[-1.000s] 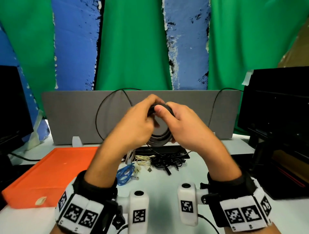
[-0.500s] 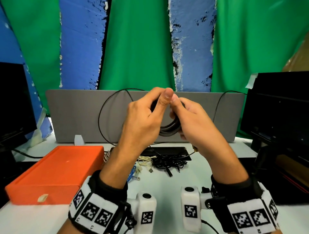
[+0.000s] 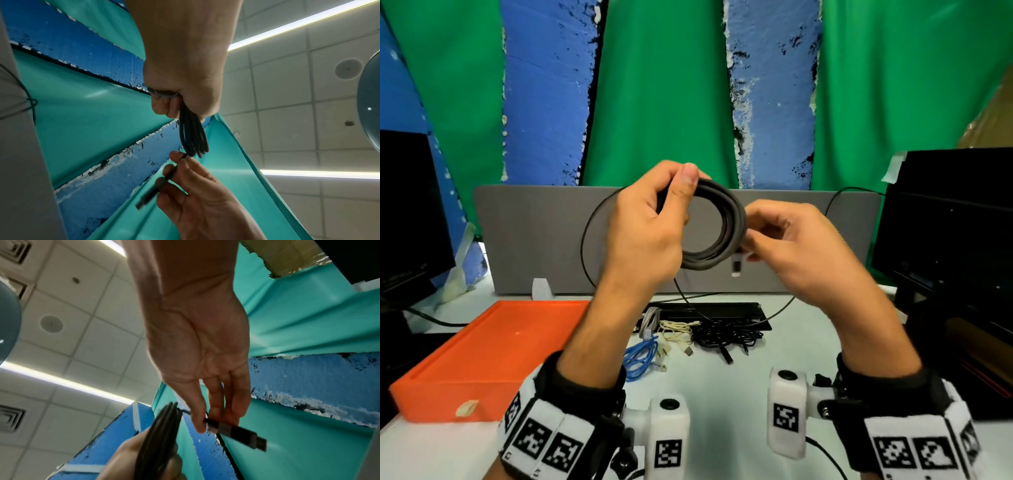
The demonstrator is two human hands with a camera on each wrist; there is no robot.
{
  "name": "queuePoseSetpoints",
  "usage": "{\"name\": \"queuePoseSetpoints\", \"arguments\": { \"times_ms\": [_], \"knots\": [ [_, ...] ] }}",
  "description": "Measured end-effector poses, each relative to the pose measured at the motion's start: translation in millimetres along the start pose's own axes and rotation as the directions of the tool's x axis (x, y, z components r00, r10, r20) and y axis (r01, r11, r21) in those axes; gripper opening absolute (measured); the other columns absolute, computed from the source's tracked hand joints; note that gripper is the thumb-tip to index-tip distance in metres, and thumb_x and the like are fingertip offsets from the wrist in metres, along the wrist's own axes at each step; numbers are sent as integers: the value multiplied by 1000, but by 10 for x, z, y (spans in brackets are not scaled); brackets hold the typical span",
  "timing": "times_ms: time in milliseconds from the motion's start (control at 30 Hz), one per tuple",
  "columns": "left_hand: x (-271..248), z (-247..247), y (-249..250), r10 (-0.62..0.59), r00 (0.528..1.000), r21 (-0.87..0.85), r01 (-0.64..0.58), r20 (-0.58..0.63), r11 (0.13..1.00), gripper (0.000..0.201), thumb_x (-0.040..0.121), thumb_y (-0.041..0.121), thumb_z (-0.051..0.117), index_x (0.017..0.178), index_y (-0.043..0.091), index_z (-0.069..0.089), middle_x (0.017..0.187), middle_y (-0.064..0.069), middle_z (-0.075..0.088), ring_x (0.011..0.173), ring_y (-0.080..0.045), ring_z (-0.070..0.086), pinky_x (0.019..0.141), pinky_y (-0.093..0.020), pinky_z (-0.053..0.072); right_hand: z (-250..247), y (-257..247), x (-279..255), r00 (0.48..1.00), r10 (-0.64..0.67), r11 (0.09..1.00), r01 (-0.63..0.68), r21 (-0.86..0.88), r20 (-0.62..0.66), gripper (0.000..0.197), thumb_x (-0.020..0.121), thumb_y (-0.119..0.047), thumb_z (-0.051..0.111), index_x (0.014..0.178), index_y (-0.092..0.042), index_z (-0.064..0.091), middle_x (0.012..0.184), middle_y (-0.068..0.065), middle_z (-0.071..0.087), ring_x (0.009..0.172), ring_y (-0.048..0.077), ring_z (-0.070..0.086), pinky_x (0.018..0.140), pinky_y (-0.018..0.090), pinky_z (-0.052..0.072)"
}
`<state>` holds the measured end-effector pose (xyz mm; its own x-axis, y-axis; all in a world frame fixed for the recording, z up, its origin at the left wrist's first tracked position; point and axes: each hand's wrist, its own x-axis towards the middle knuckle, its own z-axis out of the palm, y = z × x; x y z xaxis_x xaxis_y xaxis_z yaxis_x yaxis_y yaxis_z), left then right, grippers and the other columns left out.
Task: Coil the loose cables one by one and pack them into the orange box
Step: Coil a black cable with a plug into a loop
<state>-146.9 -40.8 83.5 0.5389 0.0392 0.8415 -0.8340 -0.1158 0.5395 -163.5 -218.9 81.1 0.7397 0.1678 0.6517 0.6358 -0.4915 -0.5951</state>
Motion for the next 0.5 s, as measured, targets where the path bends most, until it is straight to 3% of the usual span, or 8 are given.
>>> {"name": "queuePoseSetpoints", "arguments": {
  "times_ms": [100, 233, 300, 333, 433, 500],
  "knots": [
    [-1, 33, 27, -91, 996, -175, 91, 8, 980, 27, 104, 26, 47, 94, 9, 66, 56, -3, 31, 49, -20, 24, 43, -35, 21, 172, 1, 75, 979, 105, 916, -28, 399, -172, 13, 96, -6, 63, 97, -15, 74, 84, -3, 76, 71, 8, 69, 67, 26, 56],
    [1, 33, 27, -80, 997, -206, 81, 11, 975, 26, 104, 25, 47, 92, 12, 66, 57, -9, 27, 49, -16, 24, 45, -38, 20, 365, -77, 115, 967, 249, 522, -84, 849, -58, 14, 96, -1, 57, 97, -8, 70, 83, 3, 73, 70, 12, 67, 66, 24, 57],
    [-5, 50, 32, -64, 997, -203, 56, -31, 978, 26, 104, 25, 48, 91, 14, 67, 57, -11, 28, 47, -14, 25, 45, -40, 21, 437, -149, 95, 965, 249, 320, -161, 934, 81, 12, 90, -1, 59, 97, -4, 67, 81, 5, 71, 70, 14, 67, 66, 22, 59],
    [-1, 53, 27, -56, 996, -190, 43, -63, 981, 26, 104, 25, 48, 90, 16, 67, 57, -12, 30, 47, -13, 26, 44, -39, 23, 466, -183, 79, 961, 230, 267, -216, 939, 156, 13, 84, -5, 61, 96, -5, 67, 79, 5, 71, 72, 15, 67, 68, 23, 60],
    [23, 1, -9, -8, 988, -118, -10, -152, 993, 25, 104, 28, 48, 90, 19, 67, 54, -3, 35, 47, -12, 30, 44, -34, 25, 490, -219, 35, 928, 207, 241, -354, 903, 309, 17, 83, -20, 57, 86, -12, 71, 75, 2, 68, 85, 20, 62, 93, 35, 47],
    [14, -22, -20, 65, 982, 10, -64, -178, 998, 25, 103, 34, 49, 90, 23, 66, 53, 9, 42, 48, -14, 36, 46, -32, 31, 470, -204, 33, 916, 194, 213, -390, 896, 352, 27, 91, -31, 50, 82, -13, 69, 72, 3, 62, 85, 22, 56, 100, 44, 34]
  ]
}}
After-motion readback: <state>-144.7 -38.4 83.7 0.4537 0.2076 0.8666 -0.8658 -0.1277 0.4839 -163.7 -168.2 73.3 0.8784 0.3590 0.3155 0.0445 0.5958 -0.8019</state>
